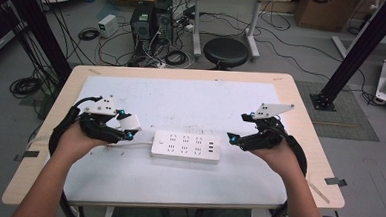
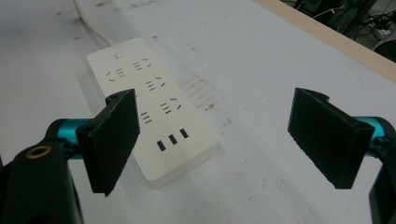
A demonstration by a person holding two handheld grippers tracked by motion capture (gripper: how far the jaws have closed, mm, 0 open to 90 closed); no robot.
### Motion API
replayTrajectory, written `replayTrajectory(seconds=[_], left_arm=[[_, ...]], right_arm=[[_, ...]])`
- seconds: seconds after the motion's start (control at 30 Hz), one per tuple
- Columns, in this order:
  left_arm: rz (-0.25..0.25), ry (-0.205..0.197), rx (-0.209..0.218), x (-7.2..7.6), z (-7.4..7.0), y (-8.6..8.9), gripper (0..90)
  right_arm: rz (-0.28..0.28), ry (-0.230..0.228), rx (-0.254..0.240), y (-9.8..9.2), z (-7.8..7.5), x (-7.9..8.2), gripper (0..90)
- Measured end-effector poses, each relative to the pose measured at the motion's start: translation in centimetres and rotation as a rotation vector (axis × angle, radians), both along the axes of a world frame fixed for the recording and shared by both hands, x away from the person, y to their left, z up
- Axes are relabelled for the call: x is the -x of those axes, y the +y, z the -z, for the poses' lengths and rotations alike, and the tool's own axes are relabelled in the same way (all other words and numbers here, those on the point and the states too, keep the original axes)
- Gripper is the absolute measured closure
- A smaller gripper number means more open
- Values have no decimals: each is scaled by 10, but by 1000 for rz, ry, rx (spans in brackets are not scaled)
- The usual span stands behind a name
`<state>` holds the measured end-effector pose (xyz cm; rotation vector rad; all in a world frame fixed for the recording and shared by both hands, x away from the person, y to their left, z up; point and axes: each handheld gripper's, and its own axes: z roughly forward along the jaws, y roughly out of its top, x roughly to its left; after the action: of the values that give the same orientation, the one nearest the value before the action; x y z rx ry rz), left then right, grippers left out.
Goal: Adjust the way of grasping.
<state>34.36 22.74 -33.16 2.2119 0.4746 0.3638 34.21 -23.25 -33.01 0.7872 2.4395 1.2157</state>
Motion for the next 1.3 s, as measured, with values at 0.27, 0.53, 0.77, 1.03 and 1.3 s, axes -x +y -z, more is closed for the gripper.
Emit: replayTrajectory(seconds=[0.27,0.53,0.77,1.03,1.3], left_arm=[[53,-9,-11,-1,3,-16,424],[137,-38,15,7,12,-40,424],[201,-71,45,19,23,-64,424],[235,-78,71,23,38,-86,424],[262,-107,70,32,46,-102,424]], right_arm=[[-19,3,-5,2,-2,-2,170],[-87,32,-11,24,-5,3,170],[-132,110,-47,46,6,2,170],[-165,224,-113,65,22,-1,170],[-177,312,-155,73,33,-5,170]])
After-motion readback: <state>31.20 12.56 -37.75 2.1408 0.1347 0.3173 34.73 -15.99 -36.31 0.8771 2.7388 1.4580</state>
